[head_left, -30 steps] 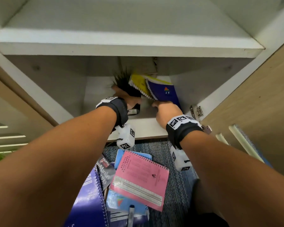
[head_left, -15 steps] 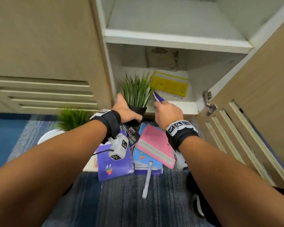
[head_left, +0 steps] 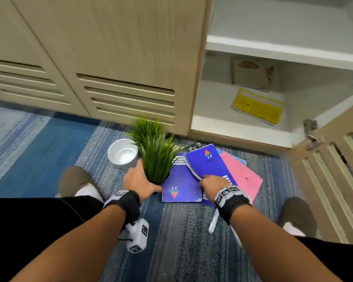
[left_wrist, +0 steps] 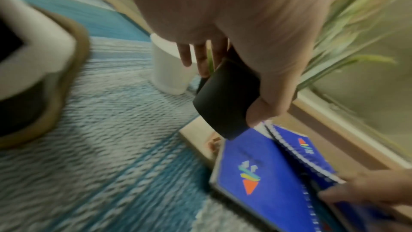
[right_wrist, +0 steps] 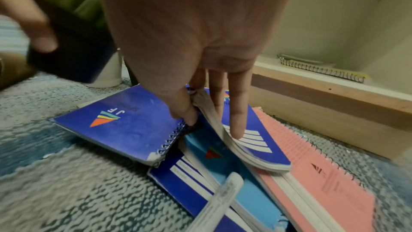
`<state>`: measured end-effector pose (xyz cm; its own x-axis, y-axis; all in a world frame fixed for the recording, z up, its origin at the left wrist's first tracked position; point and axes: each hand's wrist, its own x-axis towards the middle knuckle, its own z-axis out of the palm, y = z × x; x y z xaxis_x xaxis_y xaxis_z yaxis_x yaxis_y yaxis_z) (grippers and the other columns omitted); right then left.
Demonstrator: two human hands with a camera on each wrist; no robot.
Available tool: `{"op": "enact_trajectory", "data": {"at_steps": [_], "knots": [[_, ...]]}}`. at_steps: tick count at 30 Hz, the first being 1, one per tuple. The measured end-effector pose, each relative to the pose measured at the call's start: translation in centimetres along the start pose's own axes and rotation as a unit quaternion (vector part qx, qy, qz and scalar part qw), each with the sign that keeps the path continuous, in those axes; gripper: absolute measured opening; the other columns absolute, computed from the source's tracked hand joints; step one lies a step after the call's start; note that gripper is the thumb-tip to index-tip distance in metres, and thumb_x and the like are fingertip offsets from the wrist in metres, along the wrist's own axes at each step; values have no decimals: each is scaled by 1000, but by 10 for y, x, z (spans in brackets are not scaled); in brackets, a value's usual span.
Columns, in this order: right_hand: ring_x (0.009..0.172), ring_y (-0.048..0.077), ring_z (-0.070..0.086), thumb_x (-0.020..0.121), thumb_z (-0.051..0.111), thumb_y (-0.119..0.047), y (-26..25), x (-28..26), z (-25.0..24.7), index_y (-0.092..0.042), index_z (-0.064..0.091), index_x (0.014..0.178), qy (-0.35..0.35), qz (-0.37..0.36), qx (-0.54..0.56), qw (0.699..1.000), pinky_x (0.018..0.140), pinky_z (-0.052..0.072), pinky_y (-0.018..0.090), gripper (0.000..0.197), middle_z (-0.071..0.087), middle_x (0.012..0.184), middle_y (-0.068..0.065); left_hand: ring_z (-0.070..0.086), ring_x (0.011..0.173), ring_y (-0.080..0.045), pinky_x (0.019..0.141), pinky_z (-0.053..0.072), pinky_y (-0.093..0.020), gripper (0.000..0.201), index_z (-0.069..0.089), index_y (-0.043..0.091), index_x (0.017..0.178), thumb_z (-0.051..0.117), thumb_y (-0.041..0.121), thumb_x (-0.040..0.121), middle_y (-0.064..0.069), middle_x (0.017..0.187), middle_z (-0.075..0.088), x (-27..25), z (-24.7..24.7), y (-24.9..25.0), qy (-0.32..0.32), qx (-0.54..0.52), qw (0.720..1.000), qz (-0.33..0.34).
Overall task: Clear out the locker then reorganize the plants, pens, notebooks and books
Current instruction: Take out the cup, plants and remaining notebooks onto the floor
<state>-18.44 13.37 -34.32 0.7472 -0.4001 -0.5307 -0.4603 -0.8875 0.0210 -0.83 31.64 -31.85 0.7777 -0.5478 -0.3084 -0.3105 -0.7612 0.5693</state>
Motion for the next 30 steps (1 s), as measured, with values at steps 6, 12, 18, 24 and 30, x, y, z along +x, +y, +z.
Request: {"op": "enact_trajectory", "data": {"at_steps": [6, 12, 18, 24, 30], "knots": [[114, 33, 60, 89, 47, -11, 3, 12, 5, -20, 66, 117, -8, 6, 30, 999, 86, 51, 39, 35, 57, 120, 6, 60, 108, -40, 88, 52, -43, 80, 47, 16, 118, 92, 19, 52, -20, 110, 65, -6, -2, -53, 120, -63, 979, -151], [117, 33, 59, 88, 49, -13, 1, 14, 7, -24, 66, 119, -21, 16, 60, 998, 92, 52, 39, 38, 54, 131, 6, 57, 121, -37, 102, 44, -41, 94, 37, 9, 139, 92, 9, 63, -20, 130, 60, 5, 6, -69, 149, -178, 943, -237], [113, 35, 60, 85, 49, -13, -8, 9, -4, -25, 66, 120, -33, 17, 101, 994, 92, 53, 41, 41, 54, 120, 7, 57, 123, -37, 105, 45, -40, 133, 37, -4, 143, 89, 68, 43, -17, 132, 59, 31, 29, -104, 26, -197, 919, -340], [130, 32, 50, 89, 51, -16, -7, 0, -7, -32, 46, 144, -42, 9, 158, 986, 105, 45, 38, 58, 49, 144, 10, 60, 99, -40, 82, 51, -46, 67, 42, 1, 143, 63, 40, 93, -22, 136, 52, 19, 35, -66, -176, -260, 878, -362], [124, 28, 55, 89, 53, -21, 16, -9, -26, -33, 53, 138, -32, 40, 204, 978, 102, 47, 35, 51, 59, 137, 2, 59, 47, -18, 39, 41, -20, 23, 54, 6, 85, 52, 24, 98, -10, 78, 63, -2, 31, 15, -321, -116, 907, -248]]}}
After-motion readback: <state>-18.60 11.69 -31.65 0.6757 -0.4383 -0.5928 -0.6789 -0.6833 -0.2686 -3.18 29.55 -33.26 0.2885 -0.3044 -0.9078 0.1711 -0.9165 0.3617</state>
